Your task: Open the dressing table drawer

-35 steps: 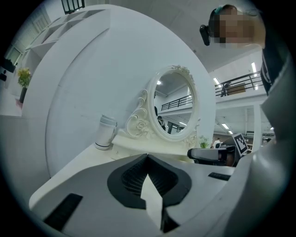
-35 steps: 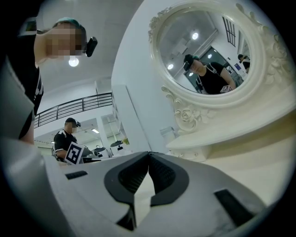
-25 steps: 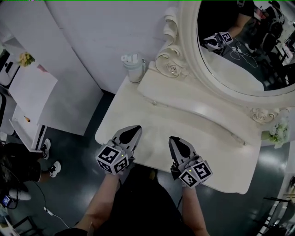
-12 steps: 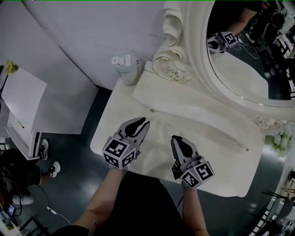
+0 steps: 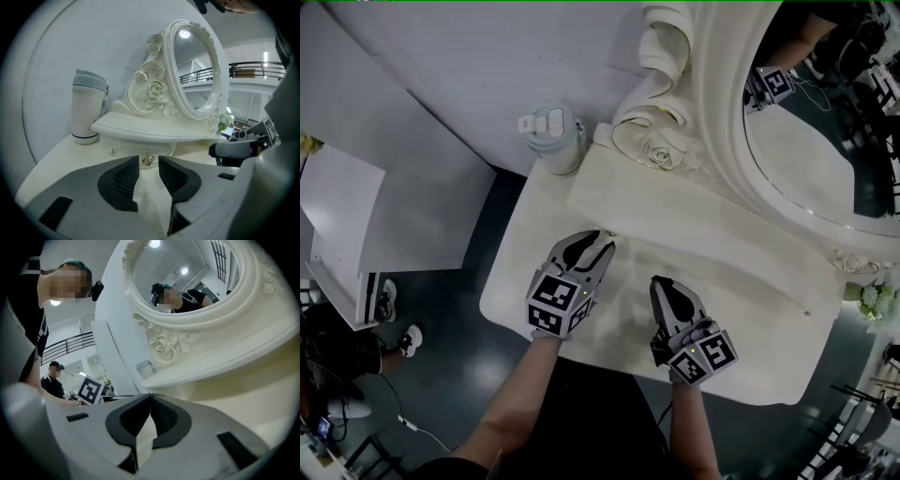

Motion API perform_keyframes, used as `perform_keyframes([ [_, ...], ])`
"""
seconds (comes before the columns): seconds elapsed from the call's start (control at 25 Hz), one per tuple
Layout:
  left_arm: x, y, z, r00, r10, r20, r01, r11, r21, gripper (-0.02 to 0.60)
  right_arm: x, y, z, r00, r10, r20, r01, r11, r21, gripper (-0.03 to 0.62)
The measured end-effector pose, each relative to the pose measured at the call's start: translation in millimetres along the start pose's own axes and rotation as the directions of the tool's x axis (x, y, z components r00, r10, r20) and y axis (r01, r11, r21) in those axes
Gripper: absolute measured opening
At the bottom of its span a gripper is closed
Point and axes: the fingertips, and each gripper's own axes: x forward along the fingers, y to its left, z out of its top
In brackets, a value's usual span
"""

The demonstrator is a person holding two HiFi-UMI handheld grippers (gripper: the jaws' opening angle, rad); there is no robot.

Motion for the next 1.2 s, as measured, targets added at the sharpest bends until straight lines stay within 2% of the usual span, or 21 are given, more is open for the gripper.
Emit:
perform_keyframes([
  [0.36, 20.1, 1.2, -3.4, 0.999, -0.003, -0.035, 0.003, 1.000, -0.014, 0.158, 1.2, -11.5, -0.5, 1.000, -0.027, 0.006, 0.027, 1.000, 0.007, 0.006],
  [0.48, 22.8, 2.5, -3.2, 0.999, 0.017, -0.030, -0.018, 1.000, -0.021, 0.114, 2.2, -12.6, -2.3, 1.000, -0.029, 0.001, 0.029, 1.000, 0.002, 0.006],
  [1.2, 12.7, -0.4, -10.3, 0.999, 0.015, -0.036, -0.017, 0.998, -0.054, 0.110, -2.6, -8.3, -11.0, 0.999, -0.037, -0.005, 0.037, 0.999, 0.008, 0.006],
])
